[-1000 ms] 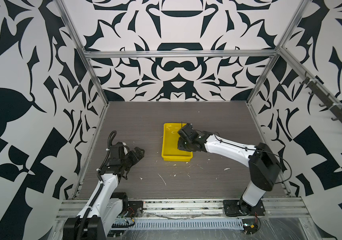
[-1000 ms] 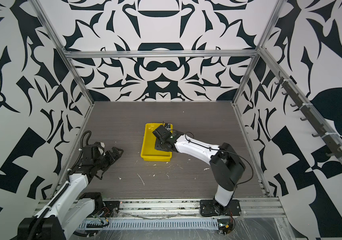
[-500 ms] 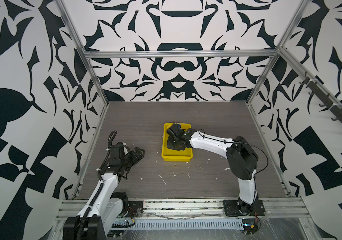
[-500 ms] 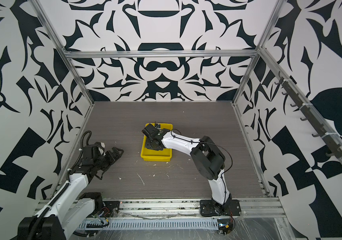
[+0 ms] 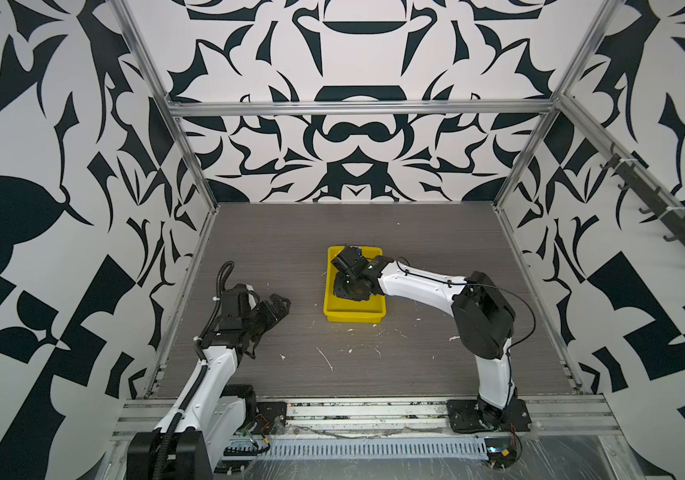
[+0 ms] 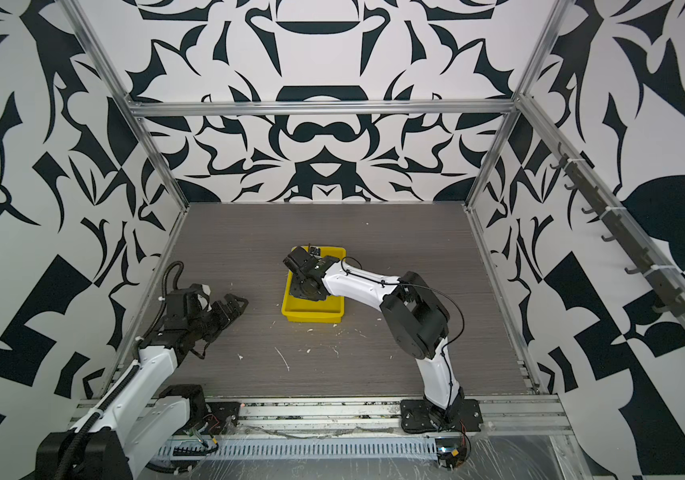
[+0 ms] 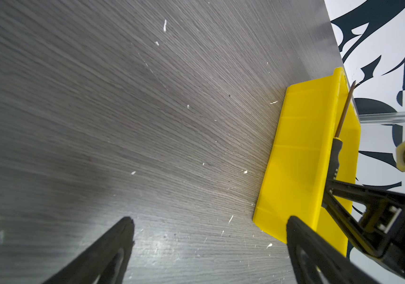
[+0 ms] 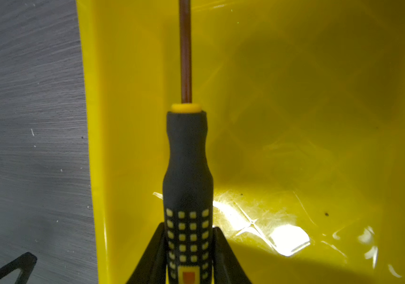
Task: Put the screwdriver in the bin
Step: 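Lift the screwdriver with the right gripper and carry it over the yellow bin, then lower the screwdriver into the yellow bin and open the right gripper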
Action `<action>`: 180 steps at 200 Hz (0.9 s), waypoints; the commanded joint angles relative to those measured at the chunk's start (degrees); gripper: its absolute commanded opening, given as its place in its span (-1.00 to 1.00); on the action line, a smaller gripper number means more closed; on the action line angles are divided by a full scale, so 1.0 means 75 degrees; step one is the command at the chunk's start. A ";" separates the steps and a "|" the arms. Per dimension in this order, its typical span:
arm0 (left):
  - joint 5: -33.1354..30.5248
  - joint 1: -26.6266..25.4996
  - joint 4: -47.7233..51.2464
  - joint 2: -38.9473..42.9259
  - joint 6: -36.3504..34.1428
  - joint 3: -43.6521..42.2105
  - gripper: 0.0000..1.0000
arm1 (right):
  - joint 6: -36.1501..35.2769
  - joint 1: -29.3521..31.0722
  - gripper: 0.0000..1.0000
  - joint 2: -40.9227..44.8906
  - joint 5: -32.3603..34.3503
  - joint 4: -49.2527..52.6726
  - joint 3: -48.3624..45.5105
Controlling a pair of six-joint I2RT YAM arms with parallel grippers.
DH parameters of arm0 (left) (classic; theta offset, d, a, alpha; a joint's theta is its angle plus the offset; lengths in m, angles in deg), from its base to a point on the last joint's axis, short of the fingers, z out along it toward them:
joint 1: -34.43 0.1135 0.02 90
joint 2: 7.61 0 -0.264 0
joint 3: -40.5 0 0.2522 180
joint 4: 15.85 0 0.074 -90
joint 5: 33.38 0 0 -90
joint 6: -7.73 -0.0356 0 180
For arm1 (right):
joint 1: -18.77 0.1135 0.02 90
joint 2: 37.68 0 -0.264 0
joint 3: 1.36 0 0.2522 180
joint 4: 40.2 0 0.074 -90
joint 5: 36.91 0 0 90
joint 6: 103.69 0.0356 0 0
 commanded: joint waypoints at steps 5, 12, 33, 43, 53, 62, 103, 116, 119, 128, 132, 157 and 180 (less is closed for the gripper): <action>0.0089 -0.0013 -0.0034 -0.0064 0.0054 0.0011 0.99 | -0.0016 0.0048 -0.34 0.0638 0.0141 0.0098 -0.0036; 0.0081 -0.0017 -0.0034 -0.0058 0.0059 0.0011 0.99 | -0.0005 0.0053 -0.34 0.0672 0.0111 0.0082 -0.0084; 0.0058 -0.0011 -0.0034 0.0027 0.0059 -0.0012 0.99 | 0.0003 0.0065 -0.34 0.0754 0.0004 -0.0057 -0.0236; 0.0035 -0.0011 -0.0034 0.0083 0.0065 -0.0026 0.99 | -0.0004 0.0062 -0.34 0.0804 0.0003 -0.0049 -0.0271; 0.0001 -0.0011 -0.0028 0.0112 0.0071 -0.0046 0.99 | -0.0022 0.0059 -0.34 0.0911 0.0035 0.0005 -0.0308; -0.0014 -0.0011 -0.0028 0.0114 0.0075 -0.0030 0.99 | -0.0059 0.0059 -0.34 0.1027 0.0092 0.0041 -0.0355; 0.0055 -0.0011 -0.0022 -0.0087 0.0071 0.0011 0.99 | -0.0227 0.0061 -0.37 0.1643 0.0585 0.0040 -0.0781; 0.0045 -0.0012 -0.0022 -0.0099 0.0071 0.0011 0.99 | -0.0254 0.0055 -0.38 0.1740 0.0644 -0.0126 -0.0993; 0.0043 -0.0011 -0.0022 -0.0100 0.0071 0.0014 0.99 | -0.0267 0.0064 -0.38 0.1743 0.0672 -0.0195 -0.1032; 0.0034 -0.0011 -0.0033 -0.0068 0.0065 0.0002 0.99 | -0.0338 0.0034 -0.39 0.1665 0.0741 -0.0422 -0.1113; 0.0024 -0.0011 -0.0028 -0.0048 0.0071 -0.0001 0.99 | -0.0418 -0.0004 -0.39 0.1609 0.0769 -0.0537 -0.1086; -0.0052 -0.0011 -0.0034 0.0029 0.0082 -0.0025 0.99 | -0.0849 -0.0418 -0.40 0.0604 0.0660 -0.0390 0.0022; 0.0010 -0.0011 -0.0034 -0.0061 0.0071 0.0004 0.99 | -0.1071 -0.0698 -0.40 -0.0526 0.0336 0.0091 0.1333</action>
